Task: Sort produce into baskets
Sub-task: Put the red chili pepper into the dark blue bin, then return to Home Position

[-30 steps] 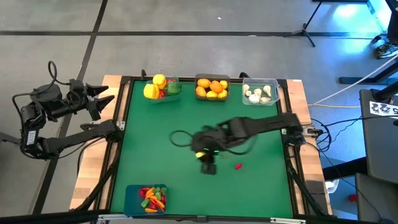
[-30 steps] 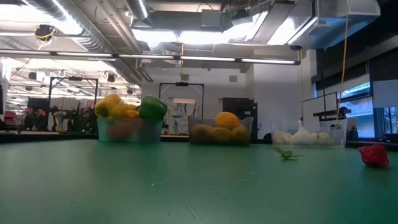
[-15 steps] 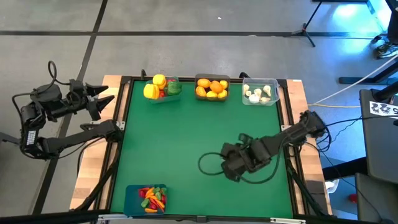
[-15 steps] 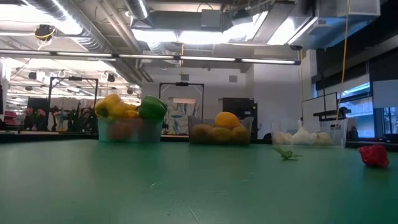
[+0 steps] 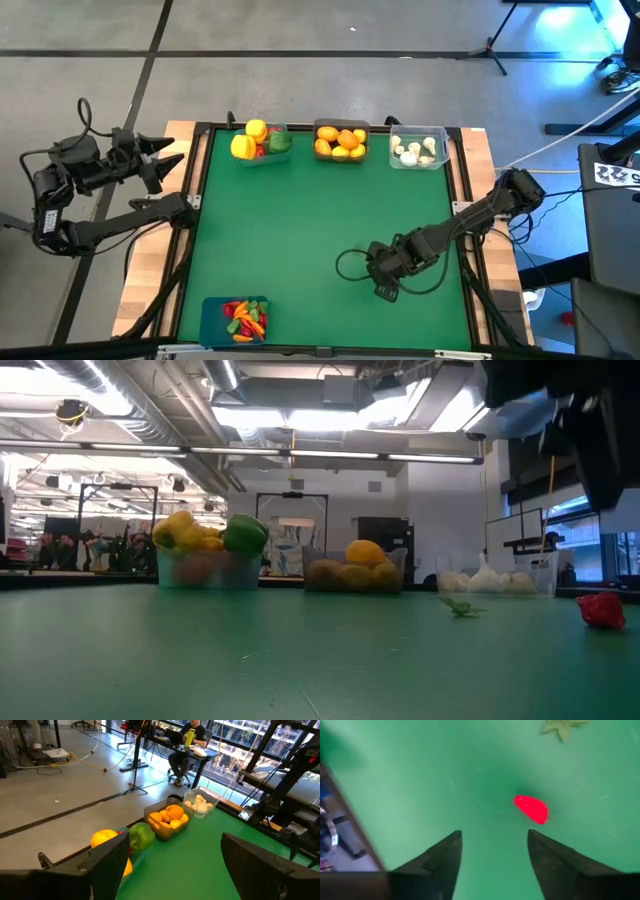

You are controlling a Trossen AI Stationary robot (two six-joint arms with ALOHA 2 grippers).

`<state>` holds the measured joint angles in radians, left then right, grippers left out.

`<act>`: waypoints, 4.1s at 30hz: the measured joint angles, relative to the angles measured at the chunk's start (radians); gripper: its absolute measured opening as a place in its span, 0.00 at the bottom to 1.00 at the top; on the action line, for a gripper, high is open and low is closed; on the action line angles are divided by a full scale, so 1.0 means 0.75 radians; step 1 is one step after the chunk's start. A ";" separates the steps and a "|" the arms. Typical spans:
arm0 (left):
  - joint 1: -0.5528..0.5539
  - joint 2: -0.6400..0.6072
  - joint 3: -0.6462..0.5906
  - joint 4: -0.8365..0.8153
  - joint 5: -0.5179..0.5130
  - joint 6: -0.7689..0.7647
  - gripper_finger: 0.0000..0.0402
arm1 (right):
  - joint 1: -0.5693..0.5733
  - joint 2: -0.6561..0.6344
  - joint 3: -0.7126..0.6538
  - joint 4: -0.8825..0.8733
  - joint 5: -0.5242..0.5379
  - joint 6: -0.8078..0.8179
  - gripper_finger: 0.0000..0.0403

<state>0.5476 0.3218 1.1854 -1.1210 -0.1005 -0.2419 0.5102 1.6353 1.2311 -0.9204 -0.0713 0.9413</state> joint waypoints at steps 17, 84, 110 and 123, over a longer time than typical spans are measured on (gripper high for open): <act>0.000 0.001 0.000 -0.038 -0.016 0.009 0.77 | -0.056 0.174 -0.161 0.131 0.095 -0.252 0.78; 0.000 0.001 0.000 -0.068 -0.021 0.066 0.77 | -0.193 1.188 1.225 1.331 -0.105 -0.812 0.18; 0.000 0.001 0.000 -0.123 -0.021 0.005 0.77 | -0.209 1.252 1.235 1.296 -0.104 -0.546 0.58; 0.000 -0.006 0.007 0.145 -0.004 -0.130 0.77 | -0.417 1.164 1.446 1.534 -0.908 -0.134 0.61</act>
<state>0.5476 0.3176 1.1906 -1.0121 -0.1035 -0.3397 0.1975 2.5081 2.3153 0.2301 -0.7526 0.8407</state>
